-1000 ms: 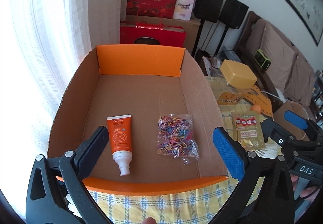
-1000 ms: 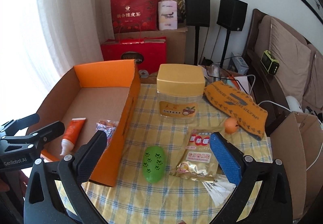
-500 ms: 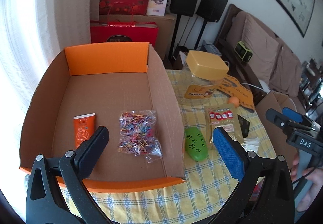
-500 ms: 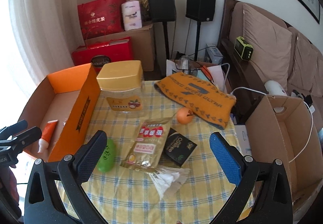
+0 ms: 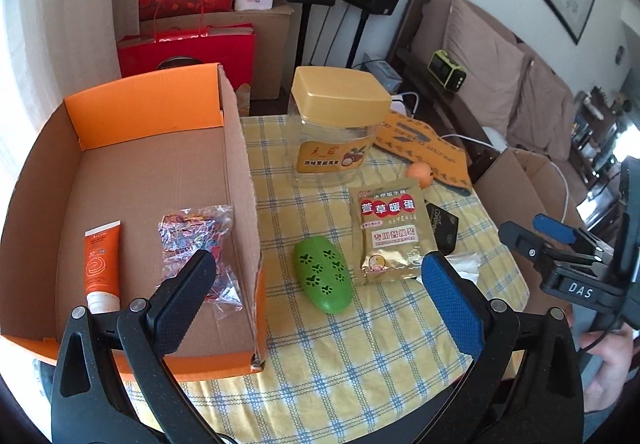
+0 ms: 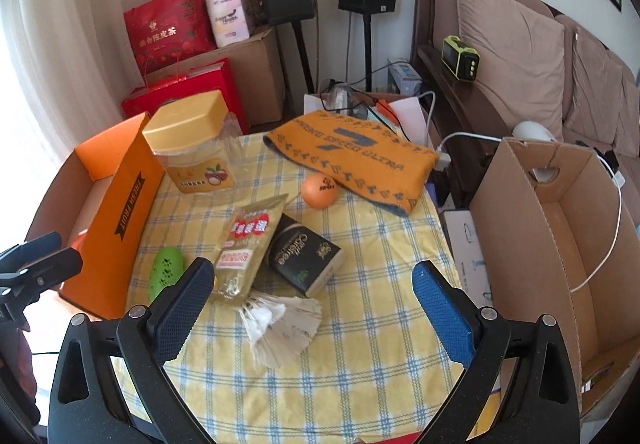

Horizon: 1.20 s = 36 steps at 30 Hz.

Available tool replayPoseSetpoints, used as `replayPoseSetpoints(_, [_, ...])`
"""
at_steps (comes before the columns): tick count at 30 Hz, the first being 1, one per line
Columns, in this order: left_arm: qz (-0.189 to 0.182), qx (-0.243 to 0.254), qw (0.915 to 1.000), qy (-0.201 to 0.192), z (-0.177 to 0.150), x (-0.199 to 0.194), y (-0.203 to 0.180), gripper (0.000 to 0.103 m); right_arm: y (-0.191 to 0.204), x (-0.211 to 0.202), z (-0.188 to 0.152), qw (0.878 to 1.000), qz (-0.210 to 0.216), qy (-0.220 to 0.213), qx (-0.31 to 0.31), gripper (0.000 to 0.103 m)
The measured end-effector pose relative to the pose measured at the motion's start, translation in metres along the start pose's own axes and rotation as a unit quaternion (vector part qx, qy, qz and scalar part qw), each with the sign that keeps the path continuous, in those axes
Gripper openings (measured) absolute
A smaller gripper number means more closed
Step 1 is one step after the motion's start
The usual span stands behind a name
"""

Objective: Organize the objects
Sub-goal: 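Withdraw both tools from the box back over the table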

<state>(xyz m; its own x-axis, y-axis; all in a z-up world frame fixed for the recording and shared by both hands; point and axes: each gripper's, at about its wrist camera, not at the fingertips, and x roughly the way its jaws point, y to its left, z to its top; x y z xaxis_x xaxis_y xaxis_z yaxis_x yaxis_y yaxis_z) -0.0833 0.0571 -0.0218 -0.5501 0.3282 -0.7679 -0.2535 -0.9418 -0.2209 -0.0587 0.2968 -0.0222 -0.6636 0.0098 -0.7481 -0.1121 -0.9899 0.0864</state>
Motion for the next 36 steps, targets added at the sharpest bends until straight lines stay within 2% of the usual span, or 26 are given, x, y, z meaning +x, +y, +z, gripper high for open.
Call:
replayPoseSetpoints(5, [-0.014,0.011,0.9998,0.010,0.005,0.011,-0.018,0.101,-0.011,0.001,-0.007,1.000,0.003,0.004,0.008,0.097])
replayPoseSetpoints(15, [-0.046,0.032,0.9970,0.054,0.017,0.047,-0.058,0.095,-0.026,0.006,-0.014,1.000,0.011,0.015,0.018,0.082])
replayPoseSetpoints(23, [-0.018,0.051,0.9948,0.086,0.021,0.087,-0.081,0.095,-0.031,0.011,-0.018,1.000,0.011,0.022,0.020,0.081])
replayPoseSetpoints(29, [-0.028,0.044,0.9917,0.117,0.022,0.114,-0.089,0.095,-0.035,0.014,-0.020,0.999,0.010,0.024,0.024,0.081])
replayPoseSetpoints(31, [-0.020,0.051,0.9911,0.121,0.022,0.120,-0.094,0.095,-0.037,0.014,-0.020,0.999,0.009,0.024,0.024,0.081])
replayPoseSetpoints(36, [0.010,0.076,0.9897,0.122,0.021,0.133,-0.102,0.088,-0.042,0.016,-0.021,0.999,0.005,0.026,0.028,0.081])
